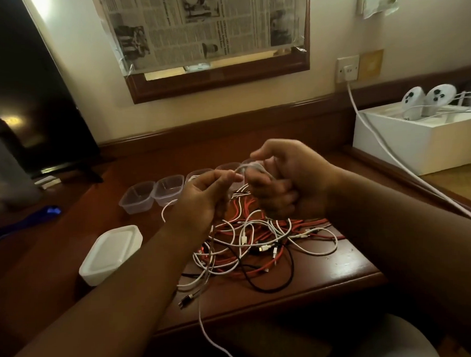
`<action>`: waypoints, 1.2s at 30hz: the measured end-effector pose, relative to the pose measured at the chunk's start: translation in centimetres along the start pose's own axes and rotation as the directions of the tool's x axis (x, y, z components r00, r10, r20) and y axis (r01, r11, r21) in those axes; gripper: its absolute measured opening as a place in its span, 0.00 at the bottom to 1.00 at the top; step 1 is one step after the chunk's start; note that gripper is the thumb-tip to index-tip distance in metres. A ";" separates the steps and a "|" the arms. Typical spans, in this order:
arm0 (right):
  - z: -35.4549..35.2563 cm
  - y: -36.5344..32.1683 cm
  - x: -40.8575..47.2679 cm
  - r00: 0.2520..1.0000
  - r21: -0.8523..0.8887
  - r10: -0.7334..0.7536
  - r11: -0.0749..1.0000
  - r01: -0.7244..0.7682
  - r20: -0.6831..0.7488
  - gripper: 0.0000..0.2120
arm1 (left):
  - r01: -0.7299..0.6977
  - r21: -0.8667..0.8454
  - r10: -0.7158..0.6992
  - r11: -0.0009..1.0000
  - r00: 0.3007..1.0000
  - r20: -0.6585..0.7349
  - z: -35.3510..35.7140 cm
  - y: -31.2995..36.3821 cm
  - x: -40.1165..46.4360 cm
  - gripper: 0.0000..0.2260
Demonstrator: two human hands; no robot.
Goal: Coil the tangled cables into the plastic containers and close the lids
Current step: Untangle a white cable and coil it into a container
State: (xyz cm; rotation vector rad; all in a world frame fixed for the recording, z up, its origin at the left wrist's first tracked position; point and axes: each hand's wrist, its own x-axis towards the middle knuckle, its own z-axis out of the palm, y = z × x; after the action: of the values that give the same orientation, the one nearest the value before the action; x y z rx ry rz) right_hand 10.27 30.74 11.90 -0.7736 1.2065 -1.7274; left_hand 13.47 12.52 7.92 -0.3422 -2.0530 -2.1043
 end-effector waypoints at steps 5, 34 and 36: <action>0.4 0.3 1.2 0.881 0.110 -0.416 0.887 0.448 -0.225 0.20 | 0.241 -0.179 -0.243 0.954 0.970 0.008 2.7 -1.7 -0.7 0.08; -0.8 3.4 4.0 0.874 -0.900 -0.452 -0.284 -0.332 -0.180 0.23 | -0.058 0.564 0.048 0.824 0.998 0.033 -1.5 -2.9 -1.4 0.07; -0.7 3.7 4.1 0.875 -0.922 -0.331 -0.032 -0.385 -0.354 0.31 | -0.098 0.586 0.125 0.804 0.992 -0.006 -2.5 -2.3 -1.1 0.05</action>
State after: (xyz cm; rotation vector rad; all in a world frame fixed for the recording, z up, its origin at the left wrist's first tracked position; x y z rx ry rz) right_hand 8.98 26.71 8.21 -1.0700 3.0039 -0.5546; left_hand 13.77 10.03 5.39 -0.3003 -2.4452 -1.2931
